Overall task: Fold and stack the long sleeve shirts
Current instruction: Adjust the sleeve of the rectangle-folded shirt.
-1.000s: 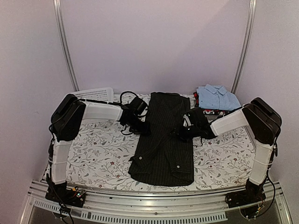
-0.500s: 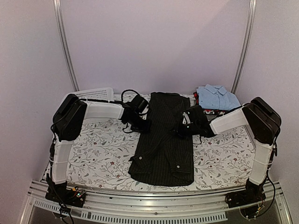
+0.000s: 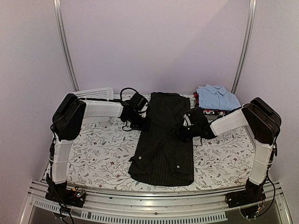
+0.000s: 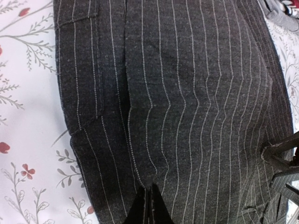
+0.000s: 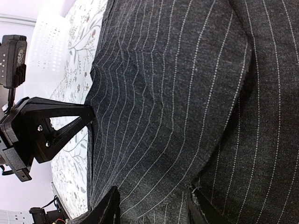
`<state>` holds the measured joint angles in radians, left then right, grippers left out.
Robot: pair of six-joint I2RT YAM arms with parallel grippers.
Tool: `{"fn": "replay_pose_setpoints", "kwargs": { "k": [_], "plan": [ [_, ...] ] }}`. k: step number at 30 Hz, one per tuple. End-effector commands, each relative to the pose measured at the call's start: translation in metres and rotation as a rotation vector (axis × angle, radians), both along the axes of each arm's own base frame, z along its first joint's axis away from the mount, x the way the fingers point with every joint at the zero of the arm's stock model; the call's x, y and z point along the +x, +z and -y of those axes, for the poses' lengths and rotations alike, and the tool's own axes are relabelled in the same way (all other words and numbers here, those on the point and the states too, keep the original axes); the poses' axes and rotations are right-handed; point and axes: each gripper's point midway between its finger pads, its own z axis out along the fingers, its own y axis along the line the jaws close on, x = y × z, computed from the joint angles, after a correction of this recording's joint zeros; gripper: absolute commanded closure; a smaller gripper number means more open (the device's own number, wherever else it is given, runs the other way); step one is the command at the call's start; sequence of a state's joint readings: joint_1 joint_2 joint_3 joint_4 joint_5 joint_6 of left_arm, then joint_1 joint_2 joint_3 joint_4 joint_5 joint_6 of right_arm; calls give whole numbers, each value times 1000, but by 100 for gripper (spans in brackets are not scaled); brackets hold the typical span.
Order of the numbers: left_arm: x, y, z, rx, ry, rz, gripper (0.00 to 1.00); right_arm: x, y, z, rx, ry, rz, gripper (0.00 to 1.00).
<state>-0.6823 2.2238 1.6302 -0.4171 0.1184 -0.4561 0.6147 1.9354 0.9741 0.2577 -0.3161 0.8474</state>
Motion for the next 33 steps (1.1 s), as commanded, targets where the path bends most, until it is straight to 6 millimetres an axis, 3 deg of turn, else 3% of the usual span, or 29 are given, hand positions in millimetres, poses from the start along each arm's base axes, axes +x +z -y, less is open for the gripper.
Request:
{"fn": "replay_pose_setpoints", "kwargs": {
  "k": [1,10,18,24,33],
  "plan": [
    [11,11,0,-14,2,28,100,1,0,-5,36,6,0,53],
    [14,11,0,-5,5,35,100,-9,-11,-1,21,-17,-33,56],
    [22,12,-1,-6,18,44,100,-10,-15,-15,24,1,-35,60],
    [23,8,-3,1,18,38,100,-4,-18,-17,20,-15,-31,72],
    [18,7,-1,-14,-3,16,100,9,7,-12,-25,-43,35,96]
  ]
}}
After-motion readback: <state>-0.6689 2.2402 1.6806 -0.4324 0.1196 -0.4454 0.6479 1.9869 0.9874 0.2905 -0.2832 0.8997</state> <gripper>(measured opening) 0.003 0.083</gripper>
